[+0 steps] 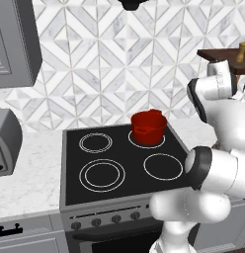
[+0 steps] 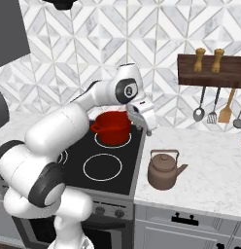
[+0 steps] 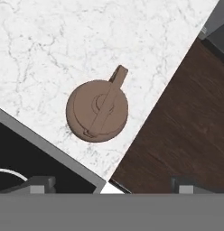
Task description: Pick the kettle from the counter and place it on a stove burner. Then turn the burner on.
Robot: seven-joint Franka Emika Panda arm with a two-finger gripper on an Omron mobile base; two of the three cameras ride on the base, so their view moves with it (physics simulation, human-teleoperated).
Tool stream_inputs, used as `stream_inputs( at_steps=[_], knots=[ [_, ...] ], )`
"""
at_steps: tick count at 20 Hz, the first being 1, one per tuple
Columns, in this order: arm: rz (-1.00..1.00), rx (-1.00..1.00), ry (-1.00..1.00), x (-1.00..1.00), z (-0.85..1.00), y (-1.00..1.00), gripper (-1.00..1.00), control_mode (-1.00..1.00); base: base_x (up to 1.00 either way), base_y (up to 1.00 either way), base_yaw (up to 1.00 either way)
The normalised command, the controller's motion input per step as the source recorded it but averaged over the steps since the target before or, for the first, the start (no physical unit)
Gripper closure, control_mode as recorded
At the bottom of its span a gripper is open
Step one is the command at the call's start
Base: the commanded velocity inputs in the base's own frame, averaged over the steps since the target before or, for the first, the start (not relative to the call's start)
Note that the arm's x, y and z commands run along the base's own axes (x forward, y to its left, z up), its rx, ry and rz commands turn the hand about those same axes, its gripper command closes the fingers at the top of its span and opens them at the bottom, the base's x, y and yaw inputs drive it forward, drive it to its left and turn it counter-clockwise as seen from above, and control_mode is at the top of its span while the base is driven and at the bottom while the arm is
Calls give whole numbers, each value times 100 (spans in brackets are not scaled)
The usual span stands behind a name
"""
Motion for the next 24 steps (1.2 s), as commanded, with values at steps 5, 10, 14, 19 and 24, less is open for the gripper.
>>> stream_inputs(
  at_steps=[5,10,14,19,24],
  knots=[
    [-3,5,7,1,-53,-22,-100,-100,0,0,0],
    [-1,4,2,22,-42,-5,-100,-100,0,0,0],
    [0,4,2,39,-42,-10,-100,-100,0,0,0],
    [-4,6,1,26,-29,-23,-100,-100,0,0,0],
    [-5,7,-6,0,-6,-23,-100,-100,0,0,0]
  ],
)
